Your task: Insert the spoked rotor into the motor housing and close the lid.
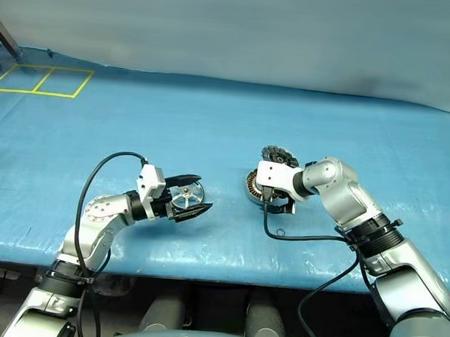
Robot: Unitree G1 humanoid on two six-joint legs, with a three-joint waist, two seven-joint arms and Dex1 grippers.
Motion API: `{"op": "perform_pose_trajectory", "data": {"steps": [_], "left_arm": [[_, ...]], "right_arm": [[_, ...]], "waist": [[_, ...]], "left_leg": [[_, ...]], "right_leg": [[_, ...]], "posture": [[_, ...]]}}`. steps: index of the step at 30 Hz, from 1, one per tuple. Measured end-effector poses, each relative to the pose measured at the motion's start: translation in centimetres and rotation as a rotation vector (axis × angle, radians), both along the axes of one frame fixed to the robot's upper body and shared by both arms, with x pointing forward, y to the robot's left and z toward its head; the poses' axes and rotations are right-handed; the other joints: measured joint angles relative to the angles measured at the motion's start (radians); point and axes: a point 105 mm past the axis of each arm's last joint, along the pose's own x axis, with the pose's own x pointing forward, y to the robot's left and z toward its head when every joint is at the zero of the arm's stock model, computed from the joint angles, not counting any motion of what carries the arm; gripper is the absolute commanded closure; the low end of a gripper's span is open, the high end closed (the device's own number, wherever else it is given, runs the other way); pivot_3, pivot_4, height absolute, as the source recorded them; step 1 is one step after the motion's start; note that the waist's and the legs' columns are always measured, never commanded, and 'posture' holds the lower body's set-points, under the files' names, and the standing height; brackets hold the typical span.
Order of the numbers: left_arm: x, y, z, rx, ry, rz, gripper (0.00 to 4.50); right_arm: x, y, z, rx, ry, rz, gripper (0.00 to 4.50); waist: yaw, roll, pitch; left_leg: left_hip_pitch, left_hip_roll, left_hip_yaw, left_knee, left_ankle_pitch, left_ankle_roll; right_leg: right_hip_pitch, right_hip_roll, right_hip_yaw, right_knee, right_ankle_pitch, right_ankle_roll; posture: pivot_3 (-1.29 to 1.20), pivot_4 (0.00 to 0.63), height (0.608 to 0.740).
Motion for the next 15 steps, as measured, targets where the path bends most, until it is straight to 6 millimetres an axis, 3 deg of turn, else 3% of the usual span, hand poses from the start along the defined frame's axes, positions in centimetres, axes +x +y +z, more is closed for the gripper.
{"op": "perform_pose_trajectory", "data": {"steps": [15], "left_arm": [[0.06,0.41,0.22,0.000,-0.019,0.026,0.06]], "right_arm": [[-0.21,0.58,-0.04,-0.033,-0.028,0.041,0.03]], "waist": [[0.000,0.000,0.000]], "left_leg": [[0.000,0.000,0.000,0.000,0.000,0.000]], "right_leg": [[0.000,0.000,0.000,0.000,0.000,0.000]], "posture": [[0.00,0.150,0.740]]}}
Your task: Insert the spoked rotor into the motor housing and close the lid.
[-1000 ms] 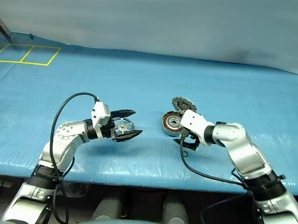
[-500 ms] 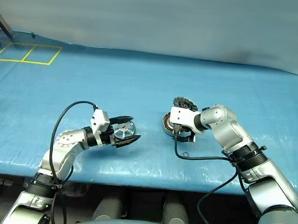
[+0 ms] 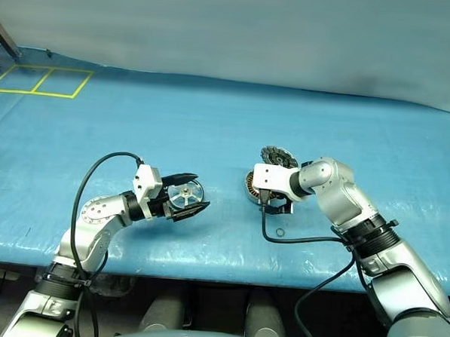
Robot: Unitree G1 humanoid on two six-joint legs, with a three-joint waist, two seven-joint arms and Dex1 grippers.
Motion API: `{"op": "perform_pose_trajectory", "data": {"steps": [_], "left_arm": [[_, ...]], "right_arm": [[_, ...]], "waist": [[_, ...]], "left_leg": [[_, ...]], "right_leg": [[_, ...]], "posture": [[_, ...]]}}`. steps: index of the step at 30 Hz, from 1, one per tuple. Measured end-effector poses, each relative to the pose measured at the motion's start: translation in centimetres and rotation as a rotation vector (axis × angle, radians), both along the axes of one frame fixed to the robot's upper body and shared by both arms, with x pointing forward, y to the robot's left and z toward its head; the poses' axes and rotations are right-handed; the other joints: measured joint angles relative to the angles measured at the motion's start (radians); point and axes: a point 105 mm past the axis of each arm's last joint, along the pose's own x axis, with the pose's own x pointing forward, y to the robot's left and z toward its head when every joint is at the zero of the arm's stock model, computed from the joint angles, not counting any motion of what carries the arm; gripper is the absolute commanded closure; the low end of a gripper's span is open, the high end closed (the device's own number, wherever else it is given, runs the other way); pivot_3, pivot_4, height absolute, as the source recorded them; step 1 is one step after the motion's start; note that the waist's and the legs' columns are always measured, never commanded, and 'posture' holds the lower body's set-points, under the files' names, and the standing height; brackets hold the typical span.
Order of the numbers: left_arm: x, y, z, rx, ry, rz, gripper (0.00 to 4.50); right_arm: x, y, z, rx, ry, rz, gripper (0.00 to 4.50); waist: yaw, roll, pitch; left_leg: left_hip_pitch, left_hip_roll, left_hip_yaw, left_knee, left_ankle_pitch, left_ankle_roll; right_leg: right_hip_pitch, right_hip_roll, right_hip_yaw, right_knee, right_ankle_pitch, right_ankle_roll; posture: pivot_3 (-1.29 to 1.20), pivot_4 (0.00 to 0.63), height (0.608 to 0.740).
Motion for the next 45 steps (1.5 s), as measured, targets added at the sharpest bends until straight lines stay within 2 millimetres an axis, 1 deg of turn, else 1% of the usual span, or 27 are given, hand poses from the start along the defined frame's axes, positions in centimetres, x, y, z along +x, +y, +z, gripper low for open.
{"op": "perform_pose_trajectory", "data": {"steps": [11,15,24,27,31,32,34,36,37,42,45], "left_arm": [[0.0,-0.1,0.0,0.000,0.000,-0.003,0.06],[0.0,-0.1,0.0,0.000,0.000,-0.004,0.06],[0.0,-0.1,0.0,0.000,0.000,-0.004,0.06],[0.0,-0.1,0.0,0.000,-0.001,-0.004,0.06],[0.0,-0.1,0.0,0.000,-0.002,-0.001,0.06],[0.0,0.0,0.0,0.001,-0.001,0.001,0.06],[-0.1,0.1,-0.1,0.002,0.000,0.007,0.06],[-0.2,0.3,-0.2,0.003,0.003,0.017,0.06],[-0.3,0.5,-0.4,0.006,0.006,0.024,0.06],[-0.5,1.5,-0.2,0.007,-0.002,0.071,0.06],[-0.5,2.5,0.1,0.017,-0.016,0.108,0.06]], "right_arm": [[0.0,0.1,0.5,-0.015,-0.032,0.004,0.03],[-0.3,-0.1,-0.1,-0.019,-0.017,-0.001,0.03],[-0.5,-0.5,-0.5,-0.033,0.001,-0.016,0.03],[-0.3,-0.5,-0.6,-0.031,0.004,-0.023,0.60],[0.2,-0.7,-0.5,-0.024,0.000,-0.034,1.95],[0.2,-0.5,-0.4,-0.014,0.001,-0.026,2.24],[0.2,-0.4,-0.4,-0.003,0.005,-0.026,2.24],[0.2,-0.3,-0.4,0.006,0.008,-0.030,2.51],[0.2,-0.3,-0.3,0.009,0.010,-0.030,2.55],[0.2,-0.2,-0.3,0.016,0.010,-0.029,2.55],[-0.1,0.4,-0.2,0.037,0.007,-0.021,2.55]], "waist": [[0.000,0.000,0.000],[0.000,0.000,0.000],[0.000,0.000,0.000],[-0.001,0.000,0.000],[0.000,0.000,0.000],[0.000,-0.001,0.000],[0.000,-0.001,-0.001],[-0.004,-0.001,-0.001],[-0.004,-0.001,-0.001],[-0.005,-0.001,-0.001],[-0.010,-0.001,-0.001]], "left_leg": [[0.000,0.000,0.000,0.000,0.000,0.000],[0.000,0.000,0.000,0.000,0.000,0.000],[0.000,0.000,0.000,0.000,0.000,0.000],[0.000,0.000,0.000,0.000,0.000,0.000],[0.001,0.000,0.000,0.001,0.000,0.000],[0.001,0.000,0.000,0.001,0.000,0.000],[0.001,0.000,0.000,0.001,0.000,0.000],[0.001,0.000,0.000,0.001,0.000,0.000],[0.001,0.000,0.000,0.001,0.000,0.000],[0.001,0.001,0.000,0.001,0.000,0.000],[0.001,0.001,0.001,0.001,0.000,0.000]], "right_leg": [[0.000,0.000,0.000,0.000,0.000,0.000],[0.000,0.000,0.000,0.000,0.000,0.000],[0.000,0.000,0.000,0.000,0.000,0.000],[0.000,0.000,0.000,0.000,0.000,0.000],[0.001,0.000,0.000,0.000,0.000,0.000],[0.001,0.000,0.000,0.000,0.000,0.000],[0.002,0.000,0.000,0.000,0.000,0.000],[0.002,0.000,0.000,0.000,0.000,0.000],[0.002,0.000,0.000,0.000,0.000,0.000],[0.001,0.000,0.000,0.001,0.000,0.000],[0.000,0.000,0.000,0.001,0.000,-0.001]], "posture": [[0.00,0.150,0.740],[0.00,0.150,0.740],[0.00,0.150,0.740],[0.00,0.150,0.740],[0.00,0.150,0.740],[0.00,0.150,0.740],[0.00,0.150,0.740],[0.00,0.150,0.740],[0.00,0.150,0.740],[0.00,0.150,0.740],[0.00,0.150,0.740]]}}
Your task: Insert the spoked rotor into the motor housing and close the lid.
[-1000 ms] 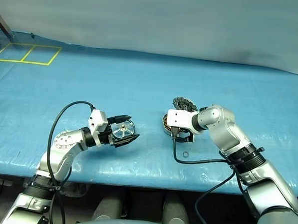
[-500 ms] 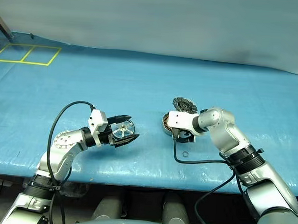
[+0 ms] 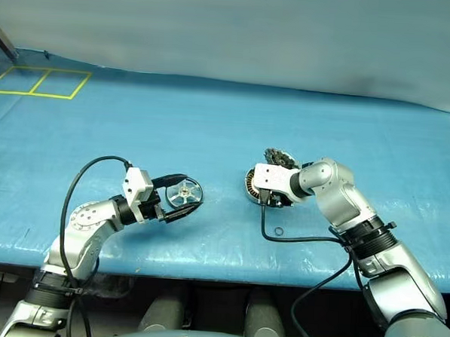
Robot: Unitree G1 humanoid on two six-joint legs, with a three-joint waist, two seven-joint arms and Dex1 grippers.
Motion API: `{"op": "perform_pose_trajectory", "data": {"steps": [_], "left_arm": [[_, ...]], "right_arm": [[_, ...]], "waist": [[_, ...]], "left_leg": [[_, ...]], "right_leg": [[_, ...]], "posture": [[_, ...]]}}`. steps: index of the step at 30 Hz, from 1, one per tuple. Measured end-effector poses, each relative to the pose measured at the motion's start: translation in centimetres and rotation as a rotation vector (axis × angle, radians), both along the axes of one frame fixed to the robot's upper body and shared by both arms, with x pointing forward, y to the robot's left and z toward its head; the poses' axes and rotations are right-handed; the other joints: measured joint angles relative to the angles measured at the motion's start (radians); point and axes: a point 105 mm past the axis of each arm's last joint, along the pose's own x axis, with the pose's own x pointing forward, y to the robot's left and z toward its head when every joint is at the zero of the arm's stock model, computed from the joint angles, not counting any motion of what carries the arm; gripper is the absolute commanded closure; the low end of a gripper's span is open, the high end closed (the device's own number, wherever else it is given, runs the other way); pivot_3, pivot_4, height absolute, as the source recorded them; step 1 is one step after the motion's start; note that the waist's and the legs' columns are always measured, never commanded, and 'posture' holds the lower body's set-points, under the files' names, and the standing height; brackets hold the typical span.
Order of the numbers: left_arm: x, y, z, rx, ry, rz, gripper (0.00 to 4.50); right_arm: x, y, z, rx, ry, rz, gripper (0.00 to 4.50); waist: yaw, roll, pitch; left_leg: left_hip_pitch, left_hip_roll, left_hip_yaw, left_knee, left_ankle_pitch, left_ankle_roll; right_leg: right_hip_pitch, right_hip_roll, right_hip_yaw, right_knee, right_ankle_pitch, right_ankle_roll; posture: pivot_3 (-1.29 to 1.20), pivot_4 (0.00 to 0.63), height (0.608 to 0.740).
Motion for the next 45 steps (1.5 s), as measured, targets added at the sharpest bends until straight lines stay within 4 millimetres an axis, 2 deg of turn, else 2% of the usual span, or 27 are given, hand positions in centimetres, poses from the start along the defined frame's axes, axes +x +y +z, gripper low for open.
{"op": "perform_pose_trajectory", "data": {"steps": [3,7,9,15,18,20,23,27,29,34,38,41,45], "left_arm": [[0.0,0.9,0.1,0.008,-0.005,0.037,0.06],[-0.4,1.5,-0.1,0.009,0.003,0.069,0.06],[-0.4,1.7,0.0,0.007,0.002,0.079,0.06],[-0.6,2.0,0.1,0.009,0.003,0.100,0.06],[-0.6,2.0,0.2,0.009,0.000,0.099,0.06],[-0.7,1.9,0.1,0.010,0.003,0.099,0.06],[-0.7,2.0,0.1,0.010,0.011,0.102,0.06],[-0.6,2.0,0.0,0.011,0.016,0.103,0.06],[-0.6,1.7,0.1,0.008,0.013,0.091,0.06],[-0.7,1.0,0.0,0.006,0.029,0.054,0.06],[-0.8,-0.4,0.0,0.002,0.039,-0.020,0.06],[-1.0,-1.0,0.0,-0.010,0.052,-0.065,0.06],[-1.0,-1.6,-0.3,-0.007,0.072,-0.123,0.06]], "right_arm": [[-0.6,1.3,0.0,0.032,0.004,0.033,2.55],[-2.2,4.5,-0.2,0.085,0.017,0.137,2.55],[-2.8,5.4,-0.3,0.096,0.030,0.167,2.55],[-3.7,6.8,-0.6,0.112,0.061,0.192,2.55],[-3.6,6.7,-0.8,0.102,0.059,0.190,2.55],[-3.6,6.7,-0.8,0.102,0.059,0.190,1.85],[-3.8,6.9,-1.0,0.139,0.063,0.169,1.05],[-4.3,7.4,-0.7,0.233,0.075,0.129,1.05],[-4.5,7.5,0.6,0.285,0.051,0.124,1.05],[-4.8,6.9,2.5,0.385,0.008,0.067,1.05],[-5.5,5.9,3.7,0.480,-0.026,-0.017,1.05],[-6.5,4.2,2.7,0.490,-0.007,-0.108,1.05],[-7.7,0.8,0.1,0.527,0.032,-0.327,1.05]], "waist": [[-0.004,0.000,0.000],[-0.006,0.000,0.000],[-0.004,0.000,0.000],[0.000,0.000,0.000],[0.000,0.000,0.000],[0.000,-0.001,-0.001],[0.002,-0.001,-0.001],[0.005,-0.001,0.000],[0.005,-0.001,0.000],[0.005,-0.001,-0.001],[0.009,-0.001,-0.001],[0.012,-0.001,-0.001],[0.015,-0.001,-0.001]], "left_leg": [[0.000,0.000,0.000,-0.002,0.000,0.000],[-0.001,0.000,0.000,-0.004,0.000,0.000],[-0.001,0.000,0.000,-0.004,0.000,0.000],[0.000,0.000,0.000,-0.003,0.000,0.000],[0.002,0.000,0.000,-0.003,0.000,0.000],[0.002,0.000,0.000,-0.003,0.000,0.000],[0.001,0.000,0.000,-0.003,0.000,-0.001],[-0.001,0.000,0.000,-0.003,0.000,-0.001],[0.000,0.000,0.000,-0.003,0.000,-0.001],[0.000,0.000,0.000,-0.003,0.000,-0.001],[-0.001,0.000,0.000,-0.003,0.000,-0.001],[-0.001,0.000,0.000,-0.004,0.000,-0.001],[-0.001,0.000,0.000,-0.003,0.000,-0.001]], "right_leg": [[-0.001,0.000,0.000,0.000,0.000,0.000],[-0.002,0.000,0.000,0.000,-0.001,-0.001],[-0.002,0.000,0.000,0.000,-0.001,-0.001],[-0.001,0.000,0.000,0.000,-0.001,-0.001],[0.000,0.000,0.000,0.000,-0.001,-0.001],[0.000,0.000,0.000,0.000,-0.001,-0.001],[0.000,0.000,0.000,0.000,-0.001,-0.001],[-0.001,0.000,0.000,0.000,-0.001,-0.001],[-0.001,0.000,0.000,0.000,-0.001,-0.001],[-0.001,0.000,-0.001,0.000,-0.001,-0.001],[-0.001,0.000,-0.001,-0.001,-0.001,-0.001],[-0.001,0.000,-0.001,-0.001,-0.001,-0.001],[-0.001,0.000,-0.001,-0.002,-0.001,-0.001]], "posture": [[0.00,0.150,0.740],[0.00,0.150,0.740],[0.00,0.150,0.740],[0.00,0.150,0.740],[0.00,0.150,0.740],[0.00,0.150,0.740],[0.00,0.150,0.740],[0.00,0.150,0.740],[0.00,0.150,0.740],[0.00,0.150,0.740],[0.00,0.150,0.740],[0.00,0.150,0.740],[0.00,0.150,0.740]]}}
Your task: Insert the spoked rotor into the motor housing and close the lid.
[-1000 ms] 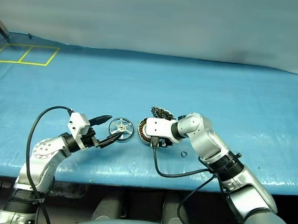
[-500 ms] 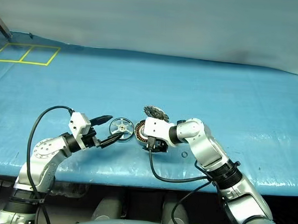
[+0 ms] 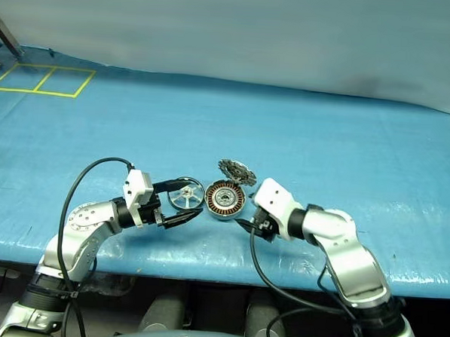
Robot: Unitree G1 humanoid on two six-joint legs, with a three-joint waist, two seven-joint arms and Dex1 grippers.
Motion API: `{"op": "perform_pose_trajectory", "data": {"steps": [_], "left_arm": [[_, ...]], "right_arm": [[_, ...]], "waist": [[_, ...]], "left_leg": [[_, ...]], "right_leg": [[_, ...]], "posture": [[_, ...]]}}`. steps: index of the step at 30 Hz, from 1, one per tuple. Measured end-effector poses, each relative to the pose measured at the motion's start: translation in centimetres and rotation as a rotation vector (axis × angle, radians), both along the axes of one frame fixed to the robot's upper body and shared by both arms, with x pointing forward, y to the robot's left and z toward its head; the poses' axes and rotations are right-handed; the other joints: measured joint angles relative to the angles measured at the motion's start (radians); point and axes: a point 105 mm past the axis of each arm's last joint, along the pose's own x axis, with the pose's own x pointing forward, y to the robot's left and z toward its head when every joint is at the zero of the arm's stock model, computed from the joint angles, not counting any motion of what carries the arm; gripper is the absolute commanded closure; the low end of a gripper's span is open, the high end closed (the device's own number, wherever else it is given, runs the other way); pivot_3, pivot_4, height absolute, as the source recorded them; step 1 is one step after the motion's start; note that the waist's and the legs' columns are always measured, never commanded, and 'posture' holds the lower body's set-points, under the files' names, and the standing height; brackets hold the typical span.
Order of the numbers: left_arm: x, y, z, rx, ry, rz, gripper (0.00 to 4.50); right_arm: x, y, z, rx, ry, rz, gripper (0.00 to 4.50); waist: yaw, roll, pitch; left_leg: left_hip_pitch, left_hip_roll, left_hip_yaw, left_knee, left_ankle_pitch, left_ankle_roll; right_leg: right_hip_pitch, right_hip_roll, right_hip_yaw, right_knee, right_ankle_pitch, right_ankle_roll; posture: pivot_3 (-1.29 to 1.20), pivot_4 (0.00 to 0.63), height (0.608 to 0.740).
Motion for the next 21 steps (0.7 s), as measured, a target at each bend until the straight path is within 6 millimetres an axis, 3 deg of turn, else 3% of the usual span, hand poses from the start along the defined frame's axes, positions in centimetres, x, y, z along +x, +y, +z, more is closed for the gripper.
{"op": "perform_pose_trajectory", "data": {"steps": [8,21], "left_arm": [[0.3,-1.1,-0.1,0.012,0.015,-0.102,0.06],[0.2,-2.0,-0.5,0.026,0.008,-0.178,0.06]], "right_arm": [[-1.5,-4.6,-2.7,0.141,0.051,-0.331,1.05],[-1.9,-6.2,-5.7,0.095,0.072,-0.451,1.05]], "waist": [[-0.006,0.000,0.000],[-0.008,0.000,0.000]], "left_leg": [[0.000,0.000,0.001,0.001,0.000,0.000],[0.000,0.000,0.000,0.000,0.000,0.000]], "right_leg": [[0.000,0.000,0.000,0.000,-0.002,0.004],[0.000,0.000,0.000,0.000,-0.002,0.003]], "posture": [[0.00,0.150,0.740],[0.00,0.150,0.740]]}}
